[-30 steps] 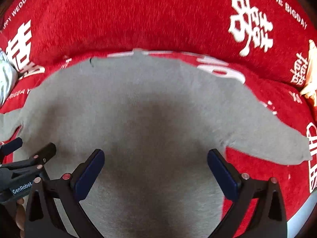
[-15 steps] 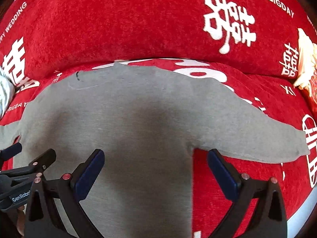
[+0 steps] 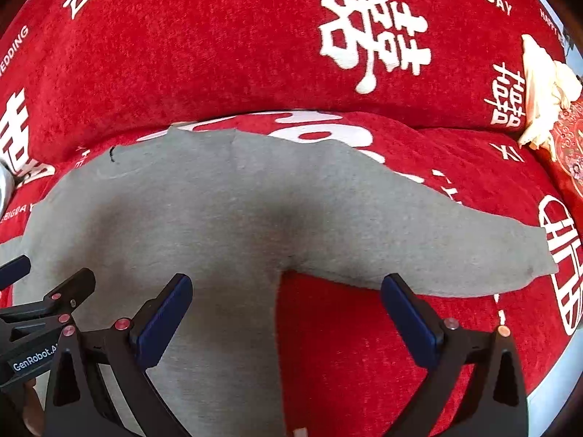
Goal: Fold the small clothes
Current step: 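Move the right tool along the sweater toward the sleeve cuff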
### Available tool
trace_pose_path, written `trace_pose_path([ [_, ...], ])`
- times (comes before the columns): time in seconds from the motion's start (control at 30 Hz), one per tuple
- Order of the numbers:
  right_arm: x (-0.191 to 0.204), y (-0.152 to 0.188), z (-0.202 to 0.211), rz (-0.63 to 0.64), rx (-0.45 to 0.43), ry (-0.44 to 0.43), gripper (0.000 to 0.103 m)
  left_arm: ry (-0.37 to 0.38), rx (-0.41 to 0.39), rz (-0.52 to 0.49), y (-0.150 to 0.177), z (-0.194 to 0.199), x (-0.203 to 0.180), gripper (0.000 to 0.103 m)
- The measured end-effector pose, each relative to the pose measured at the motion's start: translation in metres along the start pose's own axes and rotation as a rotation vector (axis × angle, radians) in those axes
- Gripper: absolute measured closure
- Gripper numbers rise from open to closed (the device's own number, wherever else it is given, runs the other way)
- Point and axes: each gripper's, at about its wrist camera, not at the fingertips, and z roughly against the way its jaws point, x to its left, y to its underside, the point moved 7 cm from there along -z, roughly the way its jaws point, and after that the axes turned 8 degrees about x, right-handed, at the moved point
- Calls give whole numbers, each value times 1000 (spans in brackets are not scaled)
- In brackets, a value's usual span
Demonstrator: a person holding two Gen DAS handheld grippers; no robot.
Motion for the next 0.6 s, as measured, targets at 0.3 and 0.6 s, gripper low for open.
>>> trace_pose_path([
  [0.3, -29, 0, -1, -42, -15, 8, 0, -7, -17, -26, -8, 8, -24, 0],
  [0.6, -65, 1, 0, -94, -21, 19, 0, -4, -34, -78, -11, 16, -59, 0],
])
